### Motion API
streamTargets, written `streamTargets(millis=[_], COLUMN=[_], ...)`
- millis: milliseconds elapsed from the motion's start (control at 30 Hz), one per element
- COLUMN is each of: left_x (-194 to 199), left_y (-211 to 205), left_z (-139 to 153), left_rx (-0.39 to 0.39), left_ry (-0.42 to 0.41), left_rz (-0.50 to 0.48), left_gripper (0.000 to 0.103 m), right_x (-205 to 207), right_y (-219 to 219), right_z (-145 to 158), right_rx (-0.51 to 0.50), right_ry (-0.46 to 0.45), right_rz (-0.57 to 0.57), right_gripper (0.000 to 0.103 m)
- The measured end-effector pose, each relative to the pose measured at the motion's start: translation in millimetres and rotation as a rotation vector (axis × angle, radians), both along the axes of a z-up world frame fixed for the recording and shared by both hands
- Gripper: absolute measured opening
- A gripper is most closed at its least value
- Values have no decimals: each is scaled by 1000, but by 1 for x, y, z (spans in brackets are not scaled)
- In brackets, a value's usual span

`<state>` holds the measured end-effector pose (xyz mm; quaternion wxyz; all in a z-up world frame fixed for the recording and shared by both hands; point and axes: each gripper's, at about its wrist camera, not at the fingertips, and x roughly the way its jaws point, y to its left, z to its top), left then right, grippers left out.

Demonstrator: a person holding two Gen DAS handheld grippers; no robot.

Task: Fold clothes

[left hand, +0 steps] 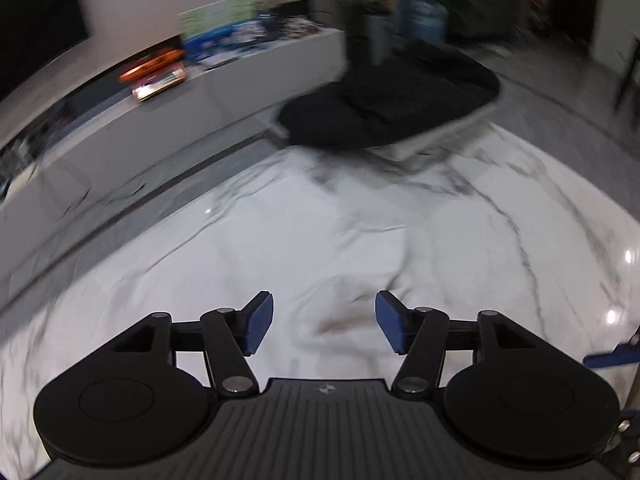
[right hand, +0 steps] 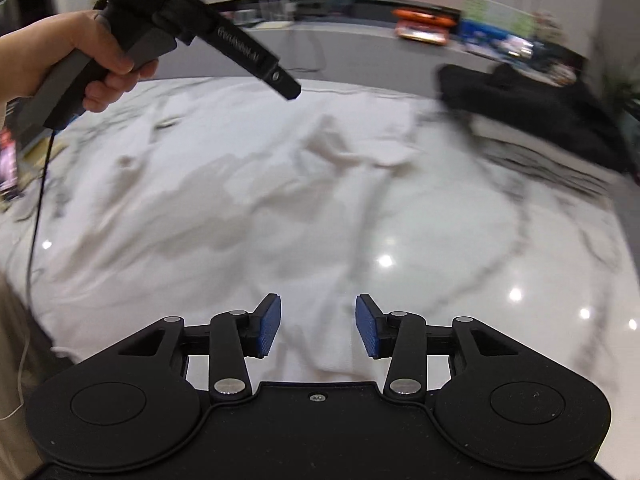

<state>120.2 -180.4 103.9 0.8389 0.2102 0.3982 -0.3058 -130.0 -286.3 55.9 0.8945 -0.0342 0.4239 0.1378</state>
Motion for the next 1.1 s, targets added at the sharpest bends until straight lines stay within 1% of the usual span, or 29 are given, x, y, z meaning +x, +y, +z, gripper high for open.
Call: streamTargets(millis=[100,167,233,333,433,467,500,533,567,633,667,767,833,900,1033,1100], left_x=[13,20,24,27,32,34,36,39,43,47,50,53,55,57,63,66], left_y=[-37,-59,-79,-99,-105,-107,-107,-106,-104,-99,-95,-85,-78,-71,-54,-48], left_z=[-15,-30,-49,-72,-85,-88,-89,-90,-89,-84,-79,-60,-46,-28,16,34], left_rx=[20,59,116,185,225,241,245,242,228,195,165,108,85,56,-3,-17], left_ry=[26,26,17,-6,-11,-13,-12,-5,7,26,36,21,6,-12,-51,-72], left_rz=[-50,-68,-79,-73,-61,-52,-45,-34,-22,-5,8,36,46,63,103,121], left_gripper=[56,56,56,56,56,51,39,32,22,11,3,2,2,2,2,2], right_x=[3,6,9,13,19,21,23,24,25,24,22,18,15,12,6,3], right_y=[-17,-23,-28,-32,-36,-38,-39,-39,-40,-40,-41,-38,-36,-32,-21,-16], right_z=[-7,-13,-19,-23,-27,-29,-32,-34,-34,-34,-34,-32,-31,-29,-28,-28], right_rx=[28,48,75,109,141,148,152,153,158,175,191,229,248,262,232,214], right_ry=[-5,-8,-2,-3,7,20,33,41,44,43,40,39,38,36,20,18], right_rz=[-44,-61,-74,-74,-74,-76,-79,-80,-80,-72,-60,-22,2,35,100,127], right_gripper=[40,40,40,40,40,40,40,40,40,40,40,40,40,40,40,40])
